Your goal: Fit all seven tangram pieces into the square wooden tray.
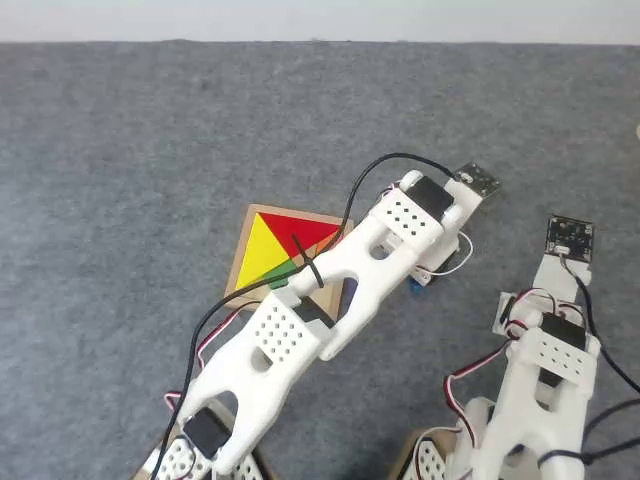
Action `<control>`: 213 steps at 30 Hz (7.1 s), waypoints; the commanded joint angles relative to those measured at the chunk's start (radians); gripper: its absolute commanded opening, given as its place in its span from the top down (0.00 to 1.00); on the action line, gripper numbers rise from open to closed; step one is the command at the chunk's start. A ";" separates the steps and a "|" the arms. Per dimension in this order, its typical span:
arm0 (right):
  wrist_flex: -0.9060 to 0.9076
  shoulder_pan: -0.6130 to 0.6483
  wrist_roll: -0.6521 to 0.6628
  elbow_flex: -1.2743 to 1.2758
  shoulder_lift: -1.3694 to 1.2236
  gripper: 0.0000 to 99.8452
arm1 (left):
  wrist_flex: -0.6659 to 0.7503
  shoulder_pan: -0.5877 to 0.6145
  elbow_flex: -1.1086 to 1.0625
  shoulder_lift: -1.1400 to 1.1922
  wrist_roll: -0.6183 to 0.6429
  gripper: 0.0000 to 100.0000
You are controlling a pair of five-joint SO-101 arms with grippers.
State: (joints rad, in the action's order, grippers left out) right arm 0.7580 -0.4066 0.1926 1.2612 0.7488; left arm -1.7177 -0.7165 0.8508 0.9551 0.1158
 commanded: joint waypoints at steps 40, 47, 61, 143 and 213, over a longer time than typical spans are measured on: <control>0.067 0.653 -0.997 -0.557 -0.567 0.77 | 0.914 1.352 -1.524 -1.076 -0.046 0.81; 0.067 0.654 -0.997 -0.611 -0.682 0.77 | 0.910 1.353 -1.524 -1.076 -0.044 0.81; 0.077 0.610 -0.997 -0.706 -0.825 0.79 | 0.914 1.353 -1.543 -1.083 -0.046 0.81; 0.216 0.719 -0.677 -0.802 -0.908 0.94 | 0.913 1.353 -1.546 -1.083 -0.044 0.81; 0.160 1.319 -1.656 -1.191 -0.993 0.74 | 1.022 1.389 -1.578 -1.083 -0.046 0.81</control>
State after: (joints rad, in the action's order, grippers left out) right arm 0.9007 0.9037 -1.3909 0.1258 -0.3176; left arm -0.7142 0.6674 -0.7373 -0.0729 0.0698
